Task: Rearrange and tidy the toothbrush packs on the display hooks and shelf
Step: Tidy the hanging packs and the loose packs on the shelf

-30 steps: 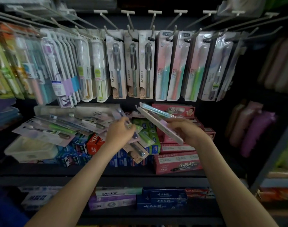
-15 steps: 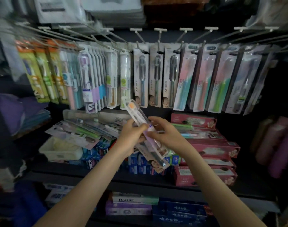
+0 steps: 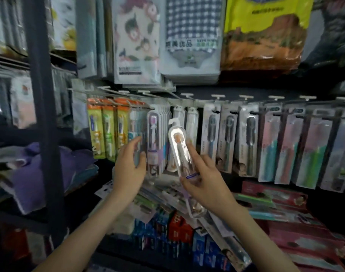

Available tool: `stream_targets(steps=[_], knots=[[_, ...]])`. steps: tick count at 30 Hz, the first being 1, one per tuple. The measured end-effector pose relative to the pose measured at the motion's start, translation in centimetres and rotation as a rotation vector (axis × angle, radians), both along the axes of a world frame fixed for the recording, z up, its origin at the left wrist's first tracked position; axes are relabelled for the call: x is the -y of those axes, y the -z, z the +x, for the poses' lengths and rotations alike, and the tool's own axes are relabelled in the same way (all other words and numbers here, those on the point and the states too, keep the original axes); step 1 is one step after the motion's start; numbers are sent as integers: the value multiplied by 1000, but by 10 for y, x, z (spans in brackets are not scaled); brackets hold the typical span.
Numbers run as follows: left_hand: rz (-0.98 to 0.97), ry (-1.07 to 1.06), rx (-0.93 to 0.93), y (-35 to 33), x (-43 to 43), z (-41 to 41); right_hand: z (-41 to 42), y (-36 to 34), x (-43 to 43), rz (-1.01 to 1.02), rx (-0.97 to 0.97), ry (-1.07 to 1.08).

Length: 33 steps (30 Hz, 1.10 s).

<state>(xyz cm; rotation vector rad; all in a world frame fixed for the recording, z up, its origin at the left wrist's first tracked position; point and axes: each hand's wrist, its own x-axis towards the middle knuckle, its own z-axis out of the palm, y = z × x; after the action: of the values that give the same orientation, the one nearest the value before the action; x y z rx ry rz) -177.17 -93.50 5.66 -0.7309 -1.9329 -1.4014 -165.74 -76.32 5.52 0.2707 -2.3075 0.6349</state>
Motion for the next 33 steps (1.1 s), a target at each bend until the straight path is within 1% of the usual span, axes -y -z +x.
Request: stream_targets(steps=[2,5,8,11,14,18,20,23,27,29,33], knots=[[56,29,-22,-5,11,-9,-7,-9,21,73,-53,32],[57,116,-41,-10,23,-12,-21,-21,51,120,-75,83],[22,161,-38,-11,32,-17,-37,-32,71,123,-62,142],[-18,191,-42,-12,41,-23,-52,-44,81,72,-54,208],[-42,191,-22,-13,46,-32,-67,-50,86,71,-26,281],[-87,173,-8,-12,50,-38,-86,-51,90,37,50,306],[-120,150,12,-7,51,-38,-92,-43,90,71,37,333],[-211,139,42,10,51,-36,-99,-31,85,150,-44,387],[-256,166,121,33,43,-31,-107,-25,77,69,-72,338],[-241,167,133,37,38,-29,-110,-22,77,17,-104,287],[-187,170,127,32,35,-33,-116,-17,75,-17,-157,225]])
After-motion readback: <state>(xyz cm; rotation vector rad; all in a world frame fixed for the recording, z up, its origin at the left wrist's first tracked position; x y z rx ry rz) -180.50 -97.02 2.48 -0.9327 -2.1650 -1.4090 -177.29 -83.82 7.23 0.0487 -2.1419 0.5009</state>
